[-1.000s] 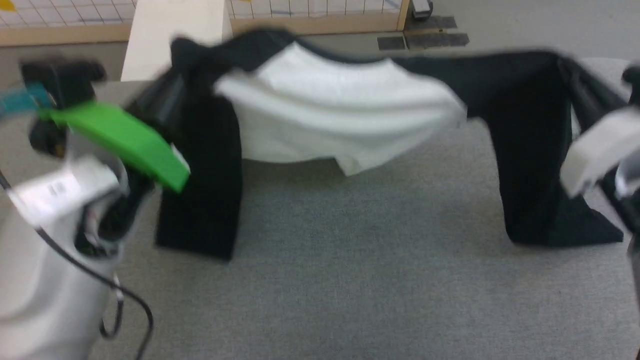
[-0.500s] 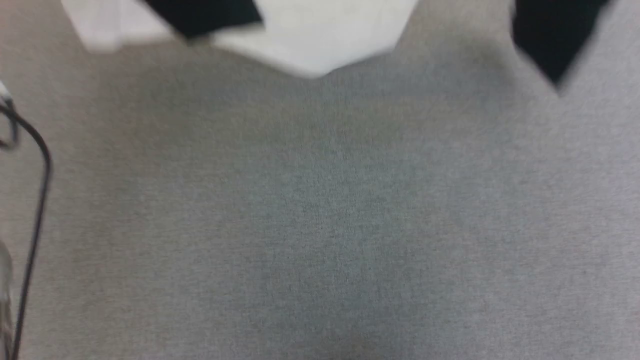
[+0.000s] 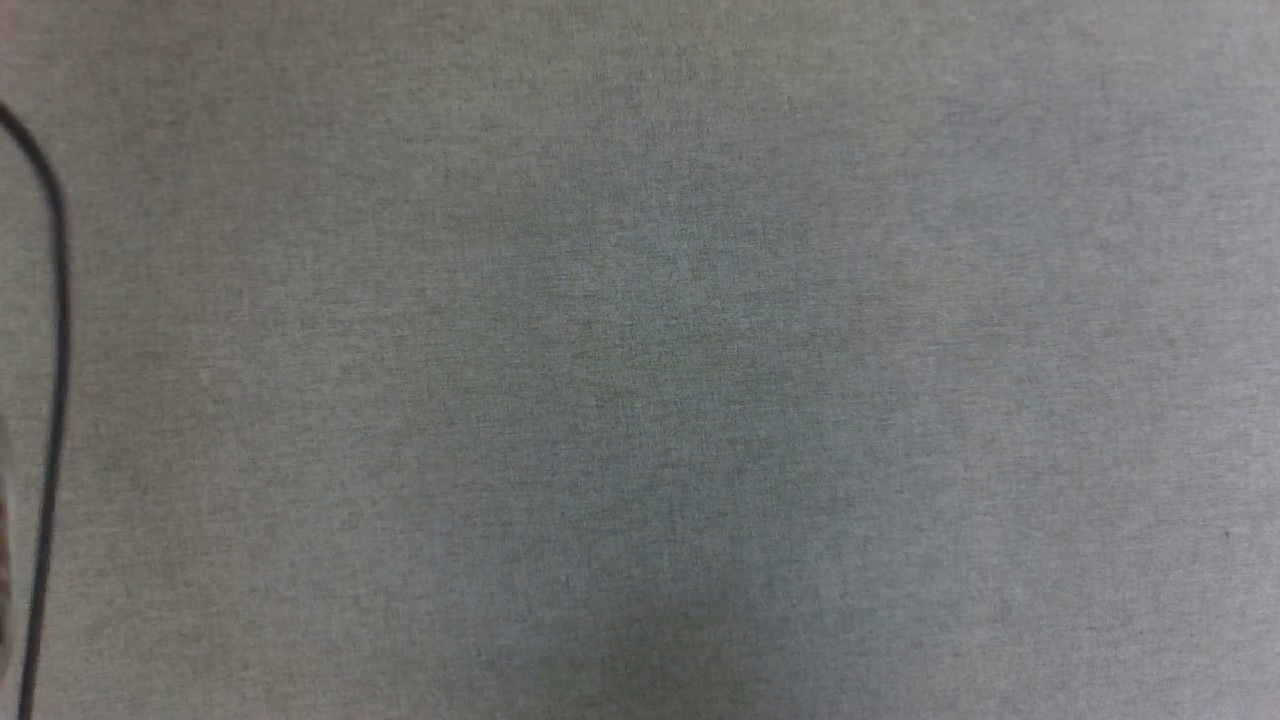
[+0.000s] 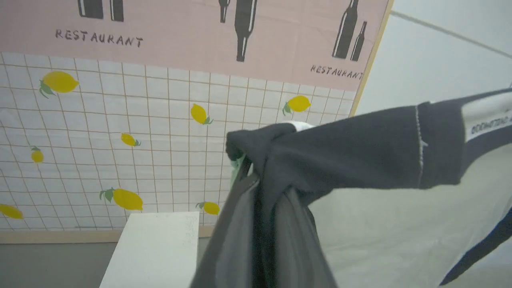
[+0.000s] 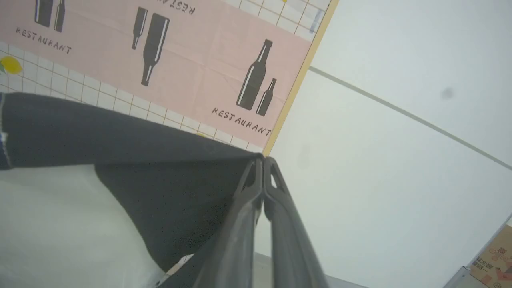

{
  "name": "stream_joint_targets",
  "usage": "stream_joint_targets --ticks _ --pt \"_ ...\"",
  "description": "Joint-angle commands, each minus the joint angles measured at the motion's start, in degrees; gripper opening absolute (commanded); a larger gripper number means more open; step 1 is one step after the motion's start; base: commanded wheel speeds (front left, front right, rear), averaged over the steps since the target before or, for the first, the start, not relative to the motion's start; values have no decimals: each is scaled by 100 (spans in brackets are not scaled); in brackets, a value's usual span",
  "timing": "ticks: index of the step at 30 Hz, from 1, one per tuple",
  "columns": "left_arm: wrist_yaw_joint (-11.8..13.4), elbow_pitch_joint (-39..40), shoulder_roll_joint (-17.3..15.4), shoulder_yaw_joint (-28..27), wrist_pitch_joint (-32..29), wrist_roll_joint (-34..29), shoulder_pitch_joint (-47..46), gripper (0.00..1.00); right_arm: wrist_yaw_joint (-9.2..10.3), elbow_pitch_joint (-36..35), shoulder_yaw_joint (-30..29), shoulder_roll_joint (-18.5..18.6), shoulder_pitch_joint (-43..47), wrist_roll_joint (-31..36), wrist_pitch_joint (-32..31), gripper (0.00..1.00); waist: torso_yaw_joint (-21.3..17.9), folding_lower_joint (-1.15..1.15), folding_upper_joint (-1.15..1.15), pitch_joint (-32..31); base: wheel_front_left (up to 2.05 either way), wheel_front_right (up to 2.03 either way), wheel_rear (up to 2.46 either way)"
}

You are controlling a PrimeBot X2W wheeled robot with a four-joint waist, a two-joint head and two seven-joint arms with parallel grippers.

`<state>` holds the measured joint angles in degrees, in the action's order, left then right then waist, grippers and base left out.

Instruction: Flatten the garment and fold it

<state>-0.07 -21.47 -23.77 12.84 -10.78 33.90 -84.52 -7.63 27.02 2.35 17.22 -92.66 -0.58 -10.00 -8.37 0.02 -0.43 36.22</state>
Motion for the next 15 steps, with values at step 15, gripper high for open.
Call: stream_joint_targets --ticks 15 --pt "-660 867 -900 1084 -1397 680 4226 0 14 -628 1268 729 4287 -2054 -958 0 333 -2 42 -1521 0 0 0"
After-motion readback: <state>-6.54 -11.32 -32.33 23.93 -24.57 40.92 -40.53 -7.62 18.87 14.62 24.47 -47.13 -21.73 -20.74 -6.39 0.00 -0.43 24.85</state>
